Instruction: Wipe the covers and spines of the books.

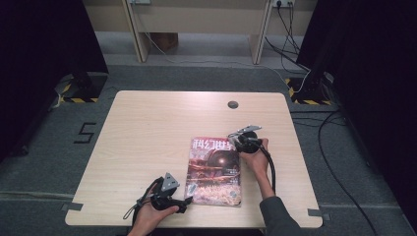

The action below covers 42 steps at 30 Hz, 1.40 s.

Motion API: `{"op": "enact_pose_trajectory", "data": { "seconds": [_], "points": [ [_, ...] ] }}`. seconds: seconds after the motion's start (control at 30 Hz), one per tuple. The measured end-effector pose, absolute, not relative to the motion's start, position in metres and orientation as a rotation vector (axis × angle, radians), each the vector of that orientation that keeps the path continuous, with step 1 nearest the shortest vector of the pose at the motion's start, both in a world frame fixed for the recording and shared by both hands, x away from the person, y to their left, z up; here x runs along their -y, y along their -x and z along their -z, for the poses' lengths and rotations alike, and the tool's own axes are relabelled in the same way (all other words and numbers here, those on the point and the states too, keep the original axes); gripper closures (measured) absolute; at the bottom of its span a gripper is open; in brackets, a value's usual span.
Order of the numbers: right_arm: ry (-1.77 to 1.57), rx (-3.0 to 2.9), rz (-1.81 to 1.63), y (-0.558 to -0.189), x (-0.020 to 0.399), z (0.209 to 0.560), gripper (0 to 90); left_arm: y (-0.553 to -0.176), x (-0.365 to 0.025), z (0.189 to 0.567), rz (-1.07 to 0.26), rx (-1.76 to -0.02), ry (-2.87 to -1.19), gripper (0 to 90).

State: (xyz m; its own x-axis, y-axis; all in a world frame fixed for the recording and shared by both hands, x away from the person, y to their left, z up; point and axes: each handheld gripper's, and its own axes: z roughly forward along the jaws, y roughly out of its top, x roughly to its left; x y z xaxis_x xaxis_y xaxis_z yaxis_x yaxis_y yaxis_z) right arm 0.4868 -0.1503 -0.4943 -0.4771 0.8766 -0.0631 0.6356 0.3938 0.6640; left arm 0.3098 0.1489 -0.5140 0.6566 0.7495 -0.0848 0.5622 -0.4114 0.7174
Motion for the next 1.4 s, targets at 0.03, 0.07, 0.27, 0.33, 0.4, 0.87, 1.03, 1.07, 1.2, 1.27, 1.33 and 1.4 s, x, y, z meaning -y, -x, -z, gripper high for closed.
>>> {"op": "enact_pose_trajectory", "data": {
  "seconds": [0.03, 0.07, 0.27, 0.33, 0.4, 0.87, 1.03, 1.07, 1.2, 1.27, 1.33, 1.4],
  "points": [
    [-1.305, -2.252, -0.800, -0.489, 0.149, 0.494, 73.3, -0.310, -0.149, 0.514, -0.320, -1.013, -2.129, 16.6],
    [-1.304, -2.252, -0.789, -0.491, 0.148, 0.493, 73.3, -0.310, -0.149, 0.514, -0.319, -1.014, -2.129, 16.5],
    [-1.264, -2.246, -0.697, -0.498, 0.135, 0.491, 73.9, -0.310, -0.149, 0.514, -0.323, -1.012, -2.132, 16.6],
    [-1.208, -2.252, -0.667, -0.497, 0.129, 0.491, 73.8, -0.310, -0.149, 0.514, -0.314, -1.015, -2.131, 16.6],
    [-1.201, -2.252, -0.678, -0.497, 0.127, 0.491, 73.4, -0.311, -0.149, 0.514, -0.309, -1.015, -2.133, 16.3],
    [-1.132, -2.328, -0.770, -0.491, 0.083, 0.493, 73.3, -0.311, -0.149, 0.513, -0.316, -1.016, -2.139, 16.2],
    [-1.112, -2.347, -0.787, -0.493, 0.062, 0.494, 73.4, -0.310, -0.148, 0.513, -0.319, -1.014, -2.137, 16.4],
    [-1.109, -2.353, -0.791, -0.494, 0.057, 0.494, 73.4, -0.310, -0.148, 0.513, -0.318, -1.014, -2.138, 16.4],
    [-1.074, -2.385, -0.801, -0.496, 0.036, 0.494, 73.4, -0.311, -0.148, 0.513, -0.316, -1.016, -2.140, 16.1],
    [-1.055, -2.393, -0.802, -0.496, 0.026, 0.494, 73.4, -0.310, -0.148, 0.513, -0.319, -1.013, -2.139, 16.1],
    [-1.040, -2.395, -0.805, -0.496, 0.018, 0.495, 73.4, -0.310, -0.148, 0.513, -0.320, -1.010, -2.140, 16.3],
    [-1.023, -2.408, -0.795, -0.496, 0.012, 0.495, 73.4, -0.310, -0.149, 0.513, -0.318, -1.015, -2.139, 16.3]
  ]
}}
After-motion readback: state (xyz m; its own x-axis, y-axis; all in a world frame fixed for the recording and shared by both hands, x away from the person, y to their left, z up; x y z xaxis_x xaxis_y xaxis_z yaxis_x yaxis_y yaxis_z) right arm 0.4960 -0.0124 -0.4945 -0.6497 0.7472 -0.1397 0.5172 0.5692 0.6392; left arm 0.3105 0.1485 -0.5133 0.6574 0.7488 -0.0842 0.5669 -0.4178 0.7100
